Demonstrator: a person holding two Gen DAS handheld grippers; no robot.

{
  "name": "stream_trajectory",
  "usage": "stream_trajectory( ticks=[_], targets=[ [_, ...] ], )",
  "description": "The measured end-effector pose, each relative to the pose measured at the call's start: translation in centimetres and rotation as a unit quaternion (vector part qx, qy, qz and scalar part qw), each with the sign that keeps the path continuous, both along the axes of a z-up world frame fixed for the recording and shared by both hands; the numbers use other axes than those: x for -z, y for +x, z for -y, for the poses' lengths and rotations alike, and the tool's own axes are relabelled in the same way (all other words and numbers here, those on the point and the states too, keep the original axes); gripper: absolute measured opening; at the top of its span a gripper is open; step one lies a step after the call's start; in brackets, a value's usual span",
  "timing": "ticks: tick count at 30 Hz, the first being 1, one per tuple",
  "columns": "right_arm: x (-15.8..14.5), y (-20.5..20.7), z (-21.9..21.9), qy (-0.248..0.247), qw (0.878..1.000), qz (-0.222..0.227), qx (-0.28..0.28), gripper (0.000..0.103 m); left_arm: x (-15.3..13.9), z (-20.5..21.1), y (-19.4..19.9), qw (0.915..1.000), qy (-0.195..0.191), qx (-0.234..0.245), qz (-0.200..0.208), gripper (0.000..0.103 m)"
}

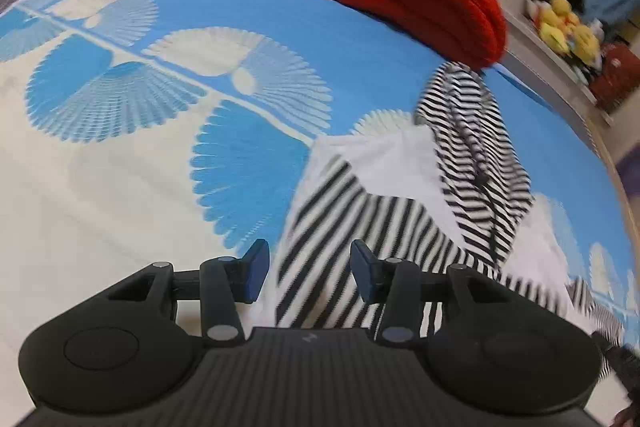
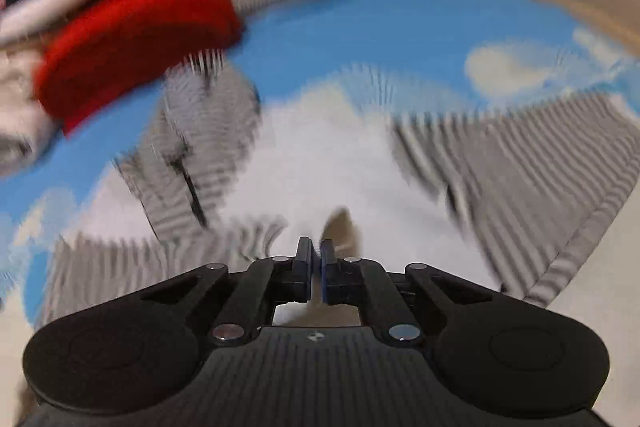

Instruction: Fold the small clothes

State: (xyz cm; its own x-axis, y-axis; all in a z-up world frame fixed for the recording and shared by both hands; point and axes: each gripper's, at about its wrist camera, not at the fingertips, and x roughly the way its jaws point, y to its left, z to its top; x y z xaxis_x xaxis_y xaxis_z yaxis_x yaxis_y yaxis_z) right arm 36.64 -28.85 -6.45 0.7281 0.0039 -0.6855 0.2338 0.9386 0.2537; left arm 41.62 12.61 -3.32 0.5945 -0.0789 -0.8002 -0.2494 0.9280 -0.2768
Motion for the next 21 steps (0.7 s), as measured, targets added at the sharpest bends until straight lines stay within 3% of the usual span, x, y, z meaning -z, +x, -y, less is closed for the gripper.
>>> stream_trajectory(
  ticks=[3,5,7,8,10,13,15,17,18,21],
  targets=[
    [-1.5,-1.3,0.8,-0.023,0.999,0.012,0.024,0.003,1.1,0.4,0.2,0.9988,-0.036,0.030,-0.011,0.048],
    [0.6,-0.5,1.5,-0.034,0.997,-0.053,0.036,0.004,2.5,0.7,0.4,0.9976,-0.042,0.038,-0.041,0.046],
    [3.0,0.1,2.7,-0.009,0.990,-0.126,0.070,0.007,4.5,1.2,0.6,0.9939,0.000,0.045,-0.101,0.038],
    [3.1,-0.1,3.0,-0.006,0.988,-0.126,0.094,0.010,4.9,1.1,0.5,0.9924,0.017,0.037,-0.116,0.035],
    [1.8,-0.4,2.5,-0.022,0.993,-0.082,0.086,0.010,4.2,1.0,0.3,0.9937,0.026,0.030,-0.105,0.035],
    [0.5,-0.2,0.9,0.001,1.000,-0.018,0.007,0.015,2.7,1.8,-0.1,0.9959,0.028,0.058,-0.063,0.035],
    [2.0,0.6,0.5,0.015,0.998,-0.055,-0.027,0.019,4.2,2.3,-0.2,0.9924,0.028,0.074,-0.094,0.035],
    [4.9,1.2,1.1,0.031,0.990,-0.139,-0.017,0.021,6.4,2.1,-0.5,0.9864,0.042,0.070,-0.142,0.035],
    [5.3,0.7,1.8,0.054,0.989,-0.136,-0.005,0.021,6.5,2.0,-0.6,0.9855,0.053,0.069,-0.145,0.035],
    [3.7,0.8,2.0,0.046,0.993,-0.112,-0.003,0.028,3.4,3.3,-1.2,0.9891,0.075,0.094,-0.086,0.035]
  ],
)
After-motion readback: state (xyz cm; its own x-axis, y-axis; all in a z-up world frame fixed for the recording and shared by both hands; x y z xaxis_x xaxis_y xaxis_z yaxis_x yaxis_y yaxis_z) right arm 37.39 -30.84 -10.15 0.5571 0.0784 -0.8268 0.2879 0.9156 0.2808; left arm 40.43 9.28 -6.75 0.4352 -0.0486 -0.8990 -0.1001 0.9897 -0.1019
